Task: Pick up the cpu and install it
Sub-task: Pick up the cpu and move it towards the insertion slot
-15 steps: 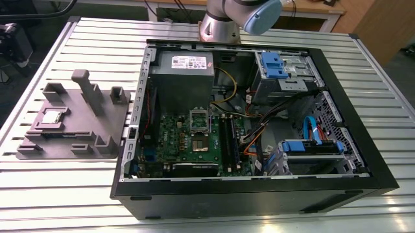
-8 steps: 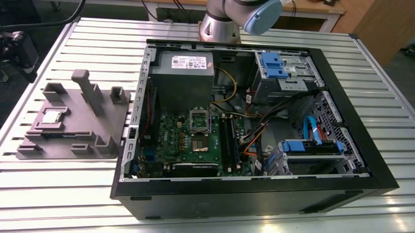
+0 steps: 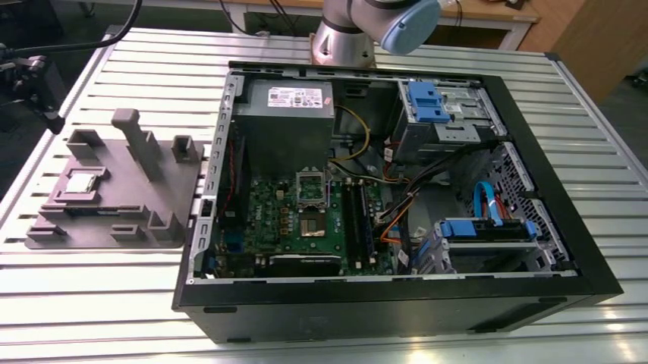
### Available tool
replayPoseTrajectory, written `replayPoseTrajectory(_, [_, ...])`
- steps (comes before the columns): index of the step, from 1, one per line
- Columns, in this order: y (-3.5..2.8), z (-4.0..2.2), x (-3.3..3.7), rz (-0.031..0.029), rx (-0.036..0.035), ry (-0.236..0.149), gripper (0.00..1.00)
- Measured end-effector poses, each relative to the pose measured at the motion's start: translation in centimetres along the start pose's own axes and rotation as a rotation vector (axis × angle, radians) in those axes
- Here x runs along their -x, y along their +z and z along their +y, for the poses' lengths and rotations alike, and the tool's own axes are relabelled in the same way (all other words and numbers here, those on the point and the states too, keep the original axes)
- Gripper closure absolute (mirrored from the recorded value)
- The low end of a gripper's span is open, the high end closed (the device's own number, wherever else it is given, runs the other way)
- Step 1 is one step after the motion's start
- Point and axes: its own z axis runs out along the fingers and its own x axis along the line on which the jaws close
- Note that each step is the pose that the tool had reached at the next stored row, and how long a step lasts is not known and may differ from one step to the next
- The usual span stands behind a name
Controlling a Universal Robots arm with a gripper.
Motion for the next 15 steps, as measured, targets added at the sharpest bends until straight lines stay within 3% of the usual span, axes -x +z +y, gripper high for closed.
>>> replayPoseTrajectory(15, [0.26, -0.01, 0.0, 0.0002, 0.0, 0.0, 0.35])
